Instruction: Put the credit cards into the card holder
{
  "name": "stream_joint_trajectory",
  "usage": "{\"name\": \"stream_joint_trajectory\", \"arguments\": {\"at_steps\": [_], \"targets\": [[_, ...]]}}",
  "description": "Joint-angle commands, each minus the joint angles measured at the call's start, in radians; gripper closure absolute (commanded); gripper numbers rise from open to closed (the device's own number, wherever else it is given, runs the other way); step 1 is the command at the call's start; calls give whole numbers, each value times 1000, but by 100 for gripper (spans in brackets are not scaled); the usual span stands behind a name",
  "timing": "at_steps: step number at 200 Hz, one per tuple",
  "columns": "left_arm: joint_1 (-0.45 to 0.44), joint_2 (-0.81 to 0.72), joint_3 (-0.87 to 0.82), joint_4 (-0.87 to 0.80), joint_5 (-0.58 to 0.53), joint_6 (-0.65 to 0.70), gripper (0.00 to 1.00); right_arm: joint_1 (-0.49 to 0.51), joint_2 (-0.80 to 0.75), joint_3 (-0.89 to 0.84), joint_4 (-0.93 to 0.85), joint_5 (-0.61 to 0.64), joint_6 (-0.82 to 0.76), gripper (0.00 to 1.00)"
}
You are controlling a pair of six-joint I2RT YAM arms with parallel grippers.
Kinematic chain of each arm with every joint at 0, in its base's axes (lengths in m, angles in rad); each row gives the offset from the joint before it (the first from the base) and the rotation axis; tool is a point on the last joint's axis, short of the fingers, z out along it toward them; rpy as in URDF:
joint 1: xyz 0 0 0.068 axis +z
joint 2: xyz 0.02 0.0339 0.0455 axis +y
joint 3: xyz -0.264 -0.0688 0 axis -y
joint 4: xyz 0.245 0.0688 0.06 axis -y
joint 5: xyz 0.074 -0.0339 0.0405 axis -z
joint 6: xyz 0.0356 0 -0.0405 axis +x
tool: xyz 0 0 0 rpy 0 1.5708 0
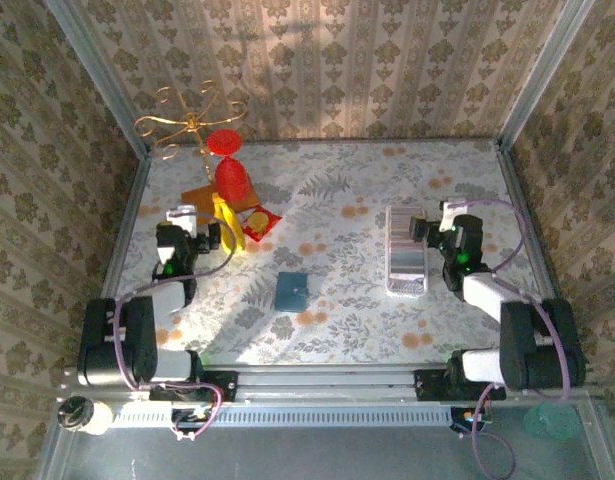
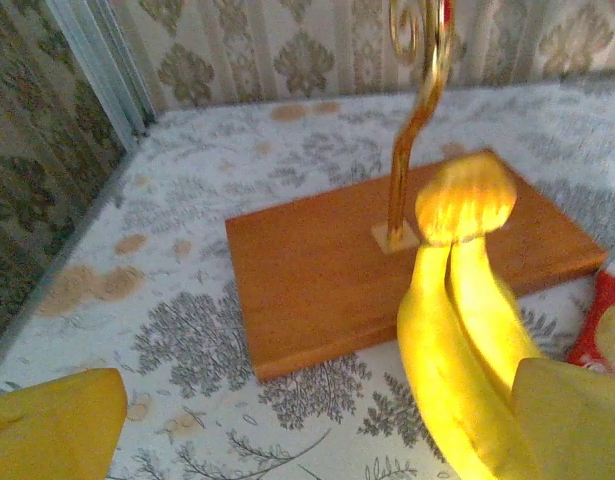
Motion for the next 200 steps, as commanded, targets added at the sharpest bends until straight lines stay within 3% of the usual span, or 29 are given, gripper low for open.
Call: {"name": "stream_joint_trajectory", "arguments": {"at_steps": [1,16,44,56,80,111,144,157,177,200], "targets": [[-8,-155,77,-328,-65,-103,0,1,-182,35,-271,116,74,0],[-4,-247,159,-566,-139,-252,0,-21,-292,96,-506,134,146,0],[10,-356,218,-814,-42,-388,0,-57,-407,210,-876,150,285,0],[16,-402,213,-882,-3,-445,0,-87,-434,235,-939,70,303,0],[38,-512,197,-1049,-56,-600,0,-104,-495,248,-997,24,399,1],[89,-687,164,-1186,156,-672,0,-106,-530,274,-1093,-82,458,5],[84,-852,138,-1405,295,-832,1,-87,-489,358,-1253,-274,511,20],[66,-892,99,-1387,400,-876,9,-41,-488,358,-1267,-326,542,27],[-13,-921,70,-1418,445,-943,15,94,-494,340,-1274,-318,620,32],[-168,-916,44,-1388,399,-999,18,374,-480,340,-1248,-201,706,34]]}}
